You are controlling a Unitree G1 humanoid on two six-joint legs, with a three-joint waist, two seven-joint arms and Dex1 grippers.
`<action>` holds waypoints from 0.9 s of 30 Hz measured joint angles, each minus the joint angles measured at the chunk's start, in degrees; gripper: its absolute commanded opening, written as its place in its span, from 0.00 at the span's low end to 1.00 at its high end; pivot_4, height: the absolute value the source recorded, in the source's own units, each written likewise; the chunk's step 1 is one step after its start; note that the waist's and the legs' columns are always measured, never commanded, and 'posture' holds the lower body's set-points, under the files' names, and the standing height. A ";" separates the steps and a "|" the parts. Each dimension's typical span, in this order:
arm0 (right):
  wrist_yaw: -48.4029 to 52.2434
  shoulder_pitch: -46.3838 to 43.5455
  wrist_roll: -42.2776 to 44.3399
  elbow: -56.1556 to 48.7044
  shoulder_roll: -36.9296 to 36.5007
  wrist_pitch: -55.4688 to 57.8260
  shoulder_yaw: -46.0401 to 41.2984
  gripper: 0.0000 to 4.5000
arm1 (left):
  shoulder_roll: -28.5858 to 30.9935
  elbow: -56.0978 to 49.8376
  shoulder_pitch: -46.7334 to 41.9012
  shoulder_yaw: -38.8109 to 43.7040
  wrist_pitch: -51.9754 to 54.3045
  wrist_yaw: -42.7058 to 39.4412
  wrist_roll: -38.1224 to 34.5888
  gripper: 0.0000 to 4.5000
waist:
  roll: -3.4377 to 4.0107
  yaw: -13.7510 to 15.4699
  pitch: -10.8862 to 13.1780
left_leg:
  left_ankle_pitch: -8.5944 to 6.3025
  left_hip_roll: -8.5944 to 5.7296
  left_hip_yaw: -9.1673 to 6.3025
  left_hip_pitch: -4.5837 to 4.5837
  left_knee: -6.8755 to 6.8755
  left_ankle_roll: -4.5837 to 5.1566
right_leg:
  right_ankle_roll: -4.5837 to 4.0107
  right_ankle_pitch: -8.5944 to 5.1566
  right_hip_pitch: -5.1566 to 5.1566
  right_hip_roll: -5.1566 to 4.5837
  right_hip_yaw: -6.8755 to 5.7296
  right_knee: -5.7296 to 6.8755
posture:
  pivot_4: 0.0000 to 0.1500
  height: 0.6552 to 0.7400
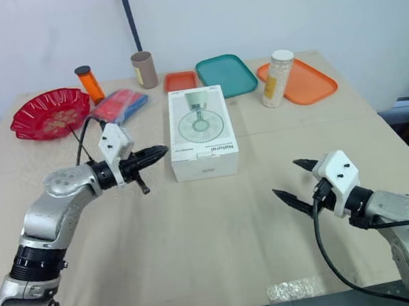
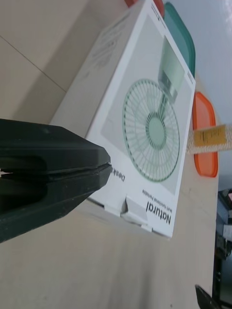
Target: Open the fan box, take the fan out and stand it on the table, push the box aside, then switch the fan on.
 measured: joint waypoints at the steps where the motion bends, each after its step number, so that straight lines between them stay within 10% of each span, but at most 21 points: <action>1: 0.00 -0.07 -0.14 0.02 0.00 0.00 0.09 1.00 | -0.45 0.02 -0.03 -0.21 0.00 0.13 0.42 0.01 | 0.00 0.00 0.00 | 0.00 0.00 0.00 0.00 0.00 0.00 | 0.00 0.00 0.01 0.00 0.00 0.00 | 1.00 1.00; 27: -1.68 0.20 -0.34 -1.03 1.48 1.48 1.35 1.00 | -14.38 26.02 -14.04 -4.91 -11.84 6.63 12.62 0.01 | -0.01 0.16 -0.01 | 0.05 -0.06 0.00 -0.04 0.11 -0.09 | 0.04 0.02 0.02 -0.02 0.01 0.01 | 1.00 1.00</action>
